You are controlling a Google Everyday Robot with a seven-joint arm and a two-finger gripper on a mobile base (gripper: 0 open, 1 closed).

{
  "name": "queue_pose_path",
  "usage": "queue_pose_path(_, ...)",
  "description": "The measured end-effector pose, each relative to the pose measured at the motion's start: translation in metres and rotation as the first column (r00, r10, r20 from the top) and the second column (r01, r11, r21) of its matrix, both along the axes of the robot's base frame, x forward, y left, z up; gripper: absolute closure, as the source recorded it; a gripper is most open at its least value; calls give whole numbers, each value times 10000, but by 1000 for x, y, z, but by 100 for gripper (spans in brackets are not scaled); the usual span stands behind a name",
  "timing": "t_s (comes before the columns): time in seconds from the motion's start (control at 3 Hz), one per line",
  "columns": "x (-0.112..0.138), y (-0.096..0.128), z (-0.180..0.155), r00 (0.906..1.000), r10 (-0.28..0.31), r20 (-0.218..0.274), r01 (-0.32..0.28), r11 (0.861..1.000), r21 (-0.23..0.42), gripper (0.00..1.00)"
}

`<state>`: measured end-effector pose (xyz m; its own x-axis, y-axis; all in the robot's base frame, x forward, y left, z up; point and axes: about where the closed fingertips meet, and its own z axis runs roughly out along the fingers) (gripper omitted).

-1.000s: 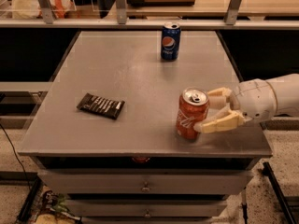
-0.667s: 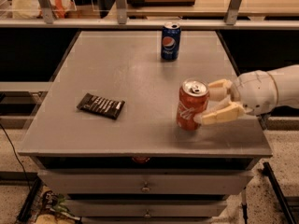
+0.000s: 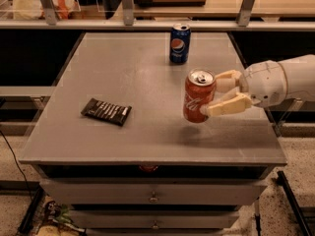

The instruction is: Move coke can near pepsi can

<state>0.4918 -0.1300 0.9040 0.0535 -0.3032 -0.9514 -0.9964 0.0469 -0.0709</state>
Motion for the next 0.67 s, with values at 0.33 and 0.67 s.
queue_pose_path(0.33, 14, -4, 7, 9989, -432, 173, 435, 9989, -152, 100)
queue_pose_path(0.67, 55, -21, 15, 9890, -1436, 349, 1446, 9891, -282, 100)
